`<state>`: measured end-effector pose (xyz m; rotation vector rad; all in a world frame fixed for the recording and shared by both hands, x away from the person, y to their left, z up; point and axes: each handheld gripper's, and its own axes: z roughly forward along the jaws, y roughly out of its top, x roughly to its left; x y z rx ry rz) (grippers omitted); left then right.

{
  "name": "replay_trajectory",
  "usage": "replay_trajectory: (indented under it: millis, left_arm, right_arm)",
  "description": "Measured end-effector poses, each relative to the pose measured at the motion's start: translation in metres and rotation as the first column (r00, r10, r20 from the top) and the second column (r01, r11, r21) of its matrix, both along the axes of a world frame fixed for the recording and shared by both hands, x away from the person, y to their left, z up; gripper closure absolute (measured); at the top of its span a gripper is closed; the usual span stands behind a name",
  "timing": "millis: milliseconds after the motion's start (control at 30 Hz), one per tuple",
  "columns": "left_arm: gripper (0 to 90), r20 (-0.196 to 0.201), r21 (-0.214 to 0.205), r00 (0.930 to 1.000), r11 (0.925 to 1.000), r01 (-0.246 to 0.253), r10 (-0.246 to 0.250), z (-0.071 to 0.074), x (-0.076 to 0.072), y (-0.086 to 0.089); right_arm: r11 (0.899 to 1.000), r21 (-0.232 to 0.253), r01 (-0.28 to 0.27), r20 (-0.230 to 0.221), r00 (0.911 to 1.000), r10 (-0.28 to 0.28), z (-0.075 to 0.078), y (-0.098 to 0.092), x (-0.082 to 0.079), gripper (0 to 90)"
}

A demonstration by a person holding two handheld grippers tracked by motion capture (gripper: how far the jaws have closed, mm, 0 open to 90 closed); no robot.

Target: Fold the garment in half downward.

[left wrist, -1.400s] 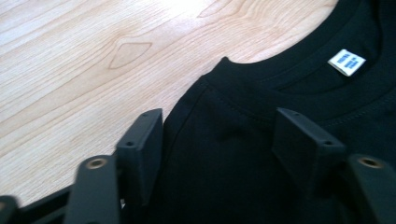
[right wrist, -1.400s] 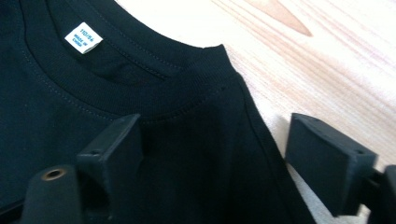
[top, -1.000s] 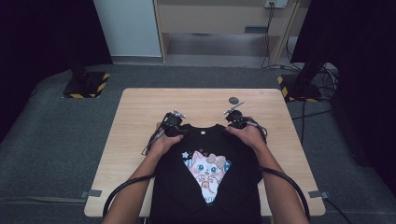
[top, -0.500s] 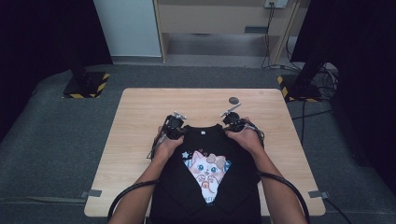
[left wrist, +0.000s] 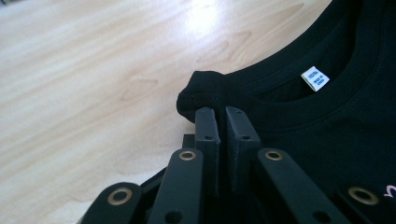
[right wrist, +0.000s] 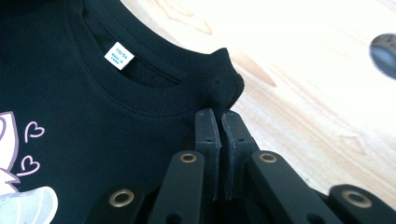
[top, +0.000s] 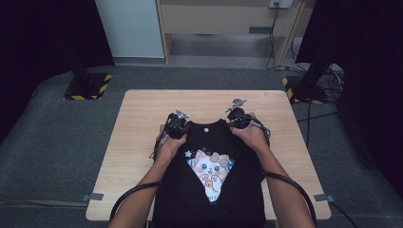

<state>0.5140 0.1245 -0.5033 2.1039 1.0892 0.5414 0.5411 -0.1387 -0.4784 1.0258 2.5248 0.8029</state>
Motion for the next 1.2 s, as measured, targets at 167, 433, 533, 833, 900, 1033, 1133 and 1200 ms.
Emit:
replay_trajectory:
  millis: [167,433,533,833,900,1033,1133,1200]
  left_arm:
    - [85.2,0.044,-0.006,0.9990,0.9999,0.008,-0.008,0.012,0.002,-0.002]
    - [85.3,0.109,0.009,0.9941,0.9999,0.005,-0.006,0.032,0.011,-0.007]
    - [85.4,0.154,0.021,0.9880,0.9998,0.001,-0.004,0.040,0.013,-0.009]
    - [85.4,0.212,0.033,0.9771,0.9991,-0.026,0.019,0.057,0.022,-0.012]
    - [85.3,0.221,0.036,0.9750,0.9990,-0.028,0.019,0.061,0.024,-0.014]
    - [85.3,0.230,0.038,0.9731,0.9989,-0.026,0.017,0.064,0.023,-0.016]
    - [85.3,0.232,0.048,0.9727,0.9985,-0.024,0.012,0.064,0.022,-0.017]
    - [85.3,0.229,0.050,0.9733,0.9984,-0.025,0.013,0.065,0.023,-0.016]
  right_arm:
    - [0.999,0.006,0.035,0.029,0.9989,-0.035,0.007,-0.001,0.003,86.7]
    - [0.997,0.014,0.081,0.067,0.9944,-0.082,0.024,-0.003,0.011,86.7]
    - [0.995,0.028,0.093,0.087,0.9917,-0.095,0.032,-0.005,0.015,86.7]
    - [0.993,0.053,0.109,0.146,0.9825,-0.116,0.052,-0.005,0.024,86.7]
    - [0.992,0.059,0.115,0.157,0.9800,-0.123,0.056,-0.005,0.025,86.7]
    - [0.991,0.055,0.120,0.166,0.9779,-0.127,0.060,-0.005,0.024,86.7]
    - [0.991,0.057,0.120,0.164,0.9782,-0.128,0.059,-0.006,0.022,86.6]
    - [0.991,0.057,0.120,0.164,0.9780,-0.128,0.059,-0.006,0.022,86.6]
